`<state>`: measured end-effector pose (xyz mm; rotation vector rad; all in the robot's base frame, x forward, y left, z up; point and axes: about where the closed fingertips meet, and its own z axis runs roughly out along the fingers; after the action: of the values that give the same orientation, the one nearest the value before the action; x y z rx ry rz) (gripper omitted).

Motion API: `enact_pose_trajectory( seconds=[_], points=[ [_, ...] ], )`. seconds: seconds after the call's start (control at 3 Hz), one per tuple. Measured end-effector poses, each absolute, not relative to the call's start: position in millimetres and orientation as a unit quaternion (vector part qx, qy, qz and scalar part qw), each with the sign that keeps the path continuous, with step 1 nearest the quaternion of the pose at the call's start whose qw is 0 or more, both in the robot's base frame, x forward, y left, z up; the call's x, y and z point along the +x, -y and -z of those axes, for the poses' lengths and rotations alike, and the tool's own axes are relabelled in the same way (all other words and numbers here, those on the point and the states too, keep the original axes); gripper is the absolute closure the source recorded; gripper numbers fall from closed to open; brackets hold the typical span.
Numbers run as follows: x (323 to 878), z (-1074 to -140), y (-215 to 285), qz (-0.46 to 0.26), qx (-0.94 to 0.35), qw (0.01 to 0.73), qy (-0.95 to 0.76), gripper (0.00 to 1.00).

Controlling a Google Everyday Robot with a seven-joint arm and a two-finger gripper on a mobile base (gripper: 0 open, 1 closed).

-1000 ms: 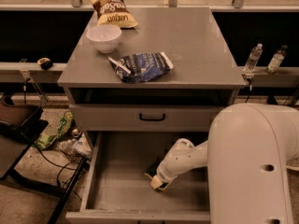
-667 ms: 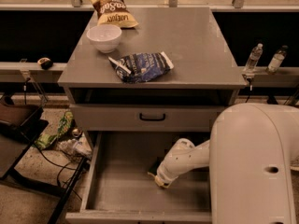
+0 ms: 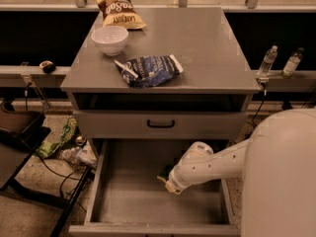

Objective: Pick sponge from middle drawer and place on counter

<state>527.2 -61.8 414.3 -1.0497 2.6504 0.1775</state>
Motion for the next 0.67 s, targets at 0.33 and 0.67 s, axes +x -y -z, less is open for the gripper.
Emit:
enact_pose_trajectory(
  seconds=[0.33, 0.67],
  points=[
    [510.9, -446.0, 59.1, -0.098, -0.354, 0.174, -0.914, 1.00],
    [490.0, -496.6, 57.1, -0.128, -0.344, 0.190, -0.910, 1.00]
  ],
)
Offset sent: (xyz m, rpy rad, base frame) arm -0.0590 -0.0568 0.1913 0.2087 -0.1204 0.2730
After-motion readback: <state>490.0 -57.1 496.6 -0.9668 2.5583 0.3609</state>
